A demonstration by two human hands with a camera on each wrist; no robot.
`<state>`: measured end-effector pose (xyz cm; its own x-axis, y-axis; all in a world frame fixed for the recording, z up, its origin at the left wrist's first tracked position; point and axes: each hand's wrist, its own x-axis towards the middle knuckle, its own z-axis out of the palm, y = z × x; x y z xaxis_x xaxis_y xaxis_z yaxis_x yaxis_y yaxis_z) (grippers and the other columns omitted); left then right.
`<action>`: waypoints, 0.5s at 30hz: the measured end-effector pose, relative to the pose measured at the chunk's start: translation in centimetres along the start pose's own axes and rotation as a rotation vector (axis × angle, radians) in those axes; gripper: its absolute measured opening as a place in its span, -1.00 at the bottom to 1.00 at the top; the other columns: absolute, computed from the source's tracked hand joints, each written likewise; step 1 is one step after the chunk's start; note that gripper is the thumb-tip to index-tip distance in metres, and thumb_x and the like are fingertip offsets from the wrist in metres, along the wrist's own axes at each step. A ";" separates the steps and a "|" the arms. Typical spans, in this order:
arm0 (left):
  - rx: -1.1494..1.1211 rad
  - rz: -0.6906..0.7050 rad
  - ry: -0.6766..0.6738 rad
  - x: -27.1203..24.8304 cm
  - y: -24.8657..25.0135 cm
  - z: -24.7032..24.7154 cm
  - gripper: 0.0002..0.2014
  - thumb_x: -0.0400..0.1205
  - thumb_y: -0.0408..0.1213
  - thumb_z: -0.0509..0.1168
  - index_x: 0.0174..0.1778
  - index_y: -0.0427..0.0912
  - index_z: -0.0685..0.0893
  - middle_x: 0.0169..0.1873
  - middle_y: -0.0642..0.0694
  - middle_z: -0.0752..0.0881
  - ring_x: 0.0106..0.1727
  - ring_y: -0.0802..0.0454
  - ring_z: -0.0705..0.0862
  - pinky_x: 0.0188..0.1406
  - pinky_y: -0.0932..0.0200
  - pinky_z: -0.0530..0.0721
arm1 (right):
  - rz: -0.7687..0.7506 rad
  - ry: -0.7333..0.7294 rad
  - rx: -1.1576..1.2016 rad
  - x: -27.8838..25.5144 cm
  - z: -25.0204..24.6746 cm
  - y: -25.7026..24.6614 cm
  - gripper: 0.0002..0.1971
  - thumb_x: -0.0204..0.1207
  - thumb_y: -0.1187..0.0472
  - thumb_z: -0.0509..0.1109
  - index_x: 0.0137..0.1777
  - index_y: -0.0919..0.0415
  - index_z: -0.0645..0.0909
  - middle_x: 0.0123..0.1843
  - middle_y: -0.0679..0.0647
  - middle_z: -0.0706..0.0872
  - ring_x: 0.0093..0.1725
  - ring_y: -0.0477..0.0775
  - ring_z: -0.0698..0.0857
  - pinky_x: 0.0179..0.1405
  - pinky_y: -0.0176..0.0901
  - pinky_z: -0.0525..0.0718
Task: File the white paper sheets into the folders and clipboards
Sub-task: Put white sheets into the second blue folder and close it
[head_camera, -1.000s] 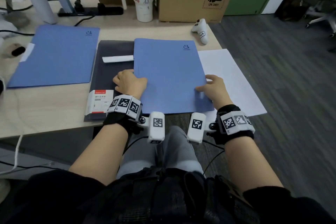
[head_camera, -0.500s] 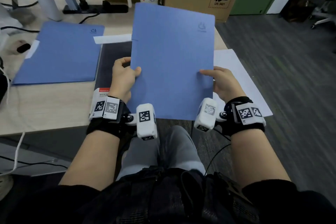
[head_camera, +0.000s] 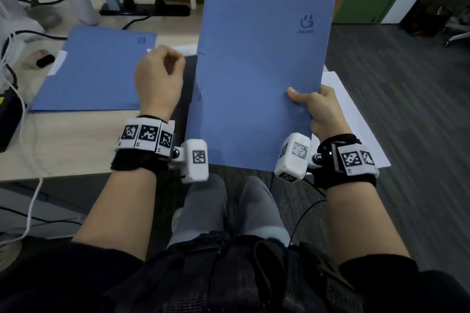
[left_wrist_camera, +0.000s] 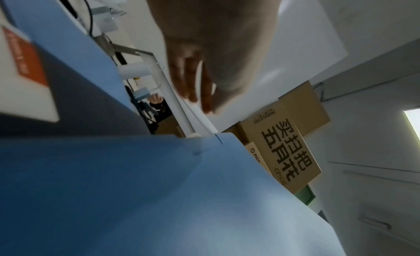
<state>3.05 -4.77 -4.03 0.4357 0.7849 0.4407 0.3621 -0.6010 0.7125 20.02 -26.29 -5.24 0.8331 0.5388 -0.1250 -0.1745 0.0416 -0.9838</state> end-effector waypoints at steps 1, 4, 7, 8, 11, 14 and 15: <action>0.034 0.067 0.046 0.7 0.3 -0.3 -0.78 0.62 -0.25 0.22 0.04 -0.21 0.72 0.04 -0.20 0.74 0.18 -0.19 0.60 0.13 0.03 0.52 | -0.009 -0.010 0.007 -0.1 0.0 -0.2 -0.84 0.44 0.50 0.43 -0.08 0.26 0.72 -0.21 -0.03 0.85 -0.18 0.02 0.83 -0.11 -0.12 0.79; 0.210 0.131 0.004 2.8 0.0 -0.6 -0.71 0.68 -0.25 0.12 0.16 -0.21 0.70 0.18 -0.25 0.66 0.40 -0.26 0.42 0.34 0.01 0.34 | -0.026 -0.040 0.011 -0.2 0.0 -0.6 -0.83 0.45 0.51 0.42 -0.07 0.26 0.71 -0.21 -0.03 0.86 -0.18 0.01 0.83 -0.15 -0.16 0.78; 0.327 0.077 -0.088 4.0 -0.7 -0.8 -0.67 0.71 -0.19 0.11 0.05 -0.29 0.74 0.09 -0.38 0.69 0.41 -0.32 0.42 0.52 -0.19 0.21 | -0.046 -0.061 0.008 -0.4 0.3 -0.6 -0.83 0.45 0.51 0.41 -0.08 0.26 0.71 -0.21 -0.03 0.85 -0.18 0.01 0.83 -0.15 -0.16 0.78; 0.317 0.068 -0.105 4.1 -0.8 -0.9 -0.66 0.71 -0.18 0.12 -0.01 -0.33 0.73 0.00 -0.42 0.69 0.32 -0.35 0.48 0.49 -0.22 0.26 | -0.051 -0.064 0.009 -0.4 0.4 -0.6 -0.82 0.45 0.52 0.41 -0.08 0.26 0.71 -0.21 -0.03 0.85 -0.18 0.01 0.83 -0.15 -0.16 0.77; 0.215 0.025 -0.153 4.0 -0.7 -1.2 -0.62 0.71 -0.17 0.13 -0.29 -0.38 0.59 -0.29 -0.41 0.59 0.02 -0.38 0.57 -0.04 -0.12 0.48 | -0.065 -0.059 0.008 -0.3 0.7 -0.5 -0.83 0.45 0.53 0.41 -0.07 0.28 0.71 -0.21 -0.03 0.85 -0.19 0.01 0.83 -0.16 -0.16 0.77; 0.151 -0.096 -0.197 4.1 -0.5 -1.4 -0.52 0.72 -0.16 0.14 -0.54 -0.23 0.28 -0.54 -0.21 0.32 -0.27 -0.23 0.40 -0.29 0.07 0.25 | -0.076 -0.054 0.008 -0.3 0.9 -0.5 -0.83 0.44 0.52 0.42 -0.06 0.29 0.71 -0.20 -0.02 0.85 -0.18 0.03 0.83 -0.14 -0.13 0.78; 0.107 -0.133 -0.197 4.2 -0.6 -1.3 -0.50 0.71 -0.16 0.15 -0.57 -0.20 0.26 -0.57 -0.18 0.29 -0.30 -0.18 0.36 -0.29 0.09 0.24 | -0.079 -0.052 0.013 -0.3 1.0 -0.5 -0.83 0.44 0.52 0.42 -0.05 0.30 0.71 -0.19 0.00 0.85 -0.16 0.05 0.83 -0.12 -0.12 0.78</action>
<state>3.60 -0.91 -1.83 0.5270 0.8197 0.2246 0.5073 -0.5154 0.6906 19.32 -25.61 -4.63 0.8164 0.5761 -0.0398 -0.1162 0.0964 -0.9885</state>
